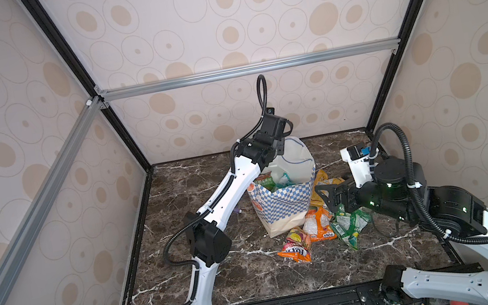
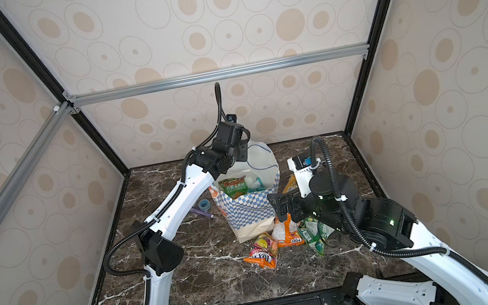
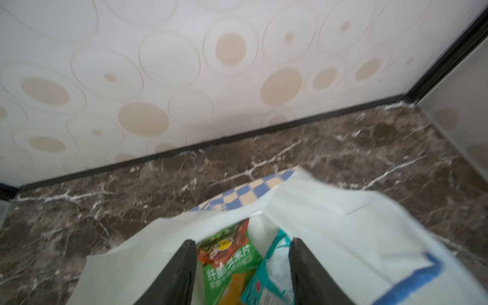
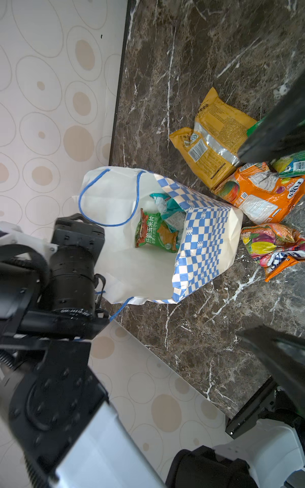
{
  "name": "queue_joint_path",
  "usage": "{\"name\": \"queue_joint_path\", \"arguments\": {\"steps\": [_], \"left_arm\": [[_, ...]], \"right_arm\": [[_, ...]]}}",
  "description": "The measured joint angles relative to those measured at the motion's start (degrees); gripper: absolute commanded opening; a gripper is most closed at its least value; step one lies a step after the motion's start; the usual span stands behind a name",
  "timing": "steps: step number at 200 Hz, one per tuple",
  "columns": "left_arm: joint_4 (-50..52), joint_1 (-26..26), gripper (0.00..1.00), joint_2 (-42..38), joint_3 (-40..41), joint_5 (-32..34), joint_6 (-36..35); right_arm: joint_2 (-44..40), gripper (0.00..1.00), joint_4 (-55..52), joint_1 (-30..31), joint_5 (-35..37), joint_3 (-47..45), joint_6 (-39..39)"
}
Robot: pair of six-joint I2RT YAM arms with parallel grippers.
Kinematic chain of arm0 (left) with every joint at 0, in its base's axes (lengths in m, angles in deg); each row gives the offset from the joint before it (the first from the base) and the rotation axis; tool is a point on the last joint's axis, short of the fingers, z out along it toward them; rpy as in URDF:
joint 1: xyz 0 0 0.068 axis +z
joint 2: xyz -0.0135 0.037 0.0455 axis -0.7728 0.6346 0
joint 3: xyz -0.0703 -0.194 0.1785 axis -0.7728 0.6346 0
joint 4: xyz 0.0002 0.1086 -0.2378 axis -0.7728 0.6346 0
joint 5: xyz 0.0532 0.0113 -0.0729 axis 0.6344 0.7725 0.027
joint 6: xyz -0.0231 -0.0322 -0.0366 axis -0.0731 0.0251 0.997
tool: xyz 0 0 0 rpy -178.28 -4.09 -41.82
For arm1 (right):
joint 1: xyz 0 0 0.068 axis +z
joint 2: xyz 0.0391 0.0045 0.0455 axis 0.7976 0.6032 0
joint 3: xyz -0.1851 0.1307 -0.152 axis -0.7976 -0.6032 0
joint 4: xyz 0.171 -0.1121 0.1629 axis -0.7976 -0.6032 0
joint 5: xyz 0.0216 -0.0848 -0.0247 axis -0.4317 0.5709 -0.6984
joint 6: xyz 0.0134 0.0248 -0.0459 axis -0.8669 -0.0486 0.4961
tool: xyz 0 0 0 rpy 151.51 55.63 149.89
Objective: Take the snacks out of the paper bag
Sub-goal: Pick up the snack from the paper bag.
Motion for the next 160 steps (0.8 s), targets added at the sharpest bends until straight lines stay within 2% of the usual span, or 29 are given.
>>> {"name": "queue_joint_path", "arguments": {"steps": [23,62,120,160], "left_arm": [[1.49,1.27,0.54,-0.07,2.91,-2.73,1.46],[1.64,0.48,0.55,-0.85,5.60,-7.89,2.47],[0.92,0.24,0.73,-1.03,18.91,-15.87,3.63],[1.42,0.24,0.84,0.20,19.76,-17.75,3.56]], "right_arm": [[0.90,1.00,-0.35,-0.04,-1.44,0.42,0.39],[5.38,1.00,-1.31,-0.07,-5.38,2.60,0.94],[11.15,1.00,-4.17,-0.81,-10.86,4.79,1.66],[11.43,1.00,-5.64,-1.18,-11.67,5.70,1.64]]}}
